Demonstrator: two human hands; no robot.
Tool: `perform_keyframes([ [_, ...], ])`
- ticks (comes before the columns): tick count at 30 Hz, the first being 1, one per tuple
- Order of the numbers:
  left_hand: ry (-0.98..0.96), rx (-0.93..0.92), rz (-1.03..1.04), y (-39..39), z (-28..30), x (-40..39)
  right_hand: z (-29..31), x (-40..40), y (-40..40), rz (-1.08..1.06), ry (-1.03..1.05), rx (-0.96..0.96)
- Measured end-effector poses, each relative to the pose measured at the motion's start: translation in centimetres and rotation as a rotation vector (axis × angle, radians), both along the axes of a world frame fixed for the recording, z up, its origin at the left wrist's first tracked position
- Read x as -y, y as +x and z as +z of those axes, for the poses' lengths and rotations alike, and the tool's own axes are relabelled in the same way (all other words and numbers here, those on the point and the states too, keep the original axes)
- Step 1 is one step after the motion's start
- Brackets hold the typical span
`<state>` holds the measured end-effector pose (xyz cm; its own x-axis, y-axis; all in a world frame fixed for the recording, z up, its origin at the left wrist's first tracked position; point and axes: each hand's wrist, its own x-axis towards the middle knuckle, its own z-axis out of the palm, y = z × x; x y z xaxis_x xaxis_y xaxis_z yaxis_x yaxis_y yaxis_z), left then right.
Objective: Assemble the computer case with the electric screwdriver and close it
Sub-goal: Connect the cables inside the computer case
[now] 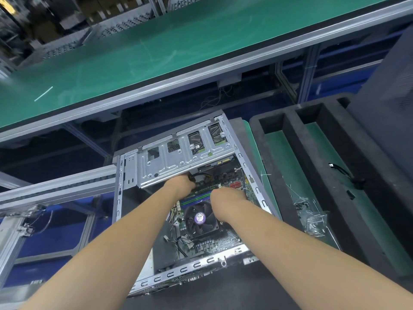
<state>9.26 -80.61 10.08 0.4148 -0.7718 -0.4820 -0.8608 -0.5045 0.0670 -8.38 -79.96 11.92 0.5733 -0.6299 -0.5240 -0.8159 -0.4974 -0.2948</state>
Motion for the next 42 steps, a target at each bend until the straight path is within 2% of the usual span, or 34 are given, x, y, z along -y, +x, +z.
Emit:
perform_keyframes([
  [10, -0.090, 0.142, -0.178, 0.6, -0.8, -1.0, -0.2, 0.0, 0.1, 0.003, 0.002, 0.003],
  [20, -0.107, 0.060, -0.115, 0.6, -1.8, -0.5, -0.8, 0.1, 0.4, -0.006, 0.015, -0.008],
  [30, -0.156, 0.156, -0.187, -0.3, -0.2, -1.8, -1.0, 0.2, 0.4, 0.013, -0.002, -0.004],
  [33, -0.208, 0.344, -0.194, -1.9, 1.1, -4.0, -1.2, 0.1, 0.3, 0.005, -0.004, 0.000],
  [35, -0.239, 0.452, -0.316, -3.0, 2.0, -6.4, -1.2, 0.1, 0.3, 0.007, -0.004, 0.001],
  [38, -0.117, 0.547, -0.553, -3.8, 3.1, -8.4, -1.3, 0.2, 0.4, 0.008, -0.004, 0.010],
  [42, 0.040, 0.645, -0.610, -3.2, 3.1, -6.3, -1.4, 0.2, 0.5, 0.013, 0.000, 0.002],
])
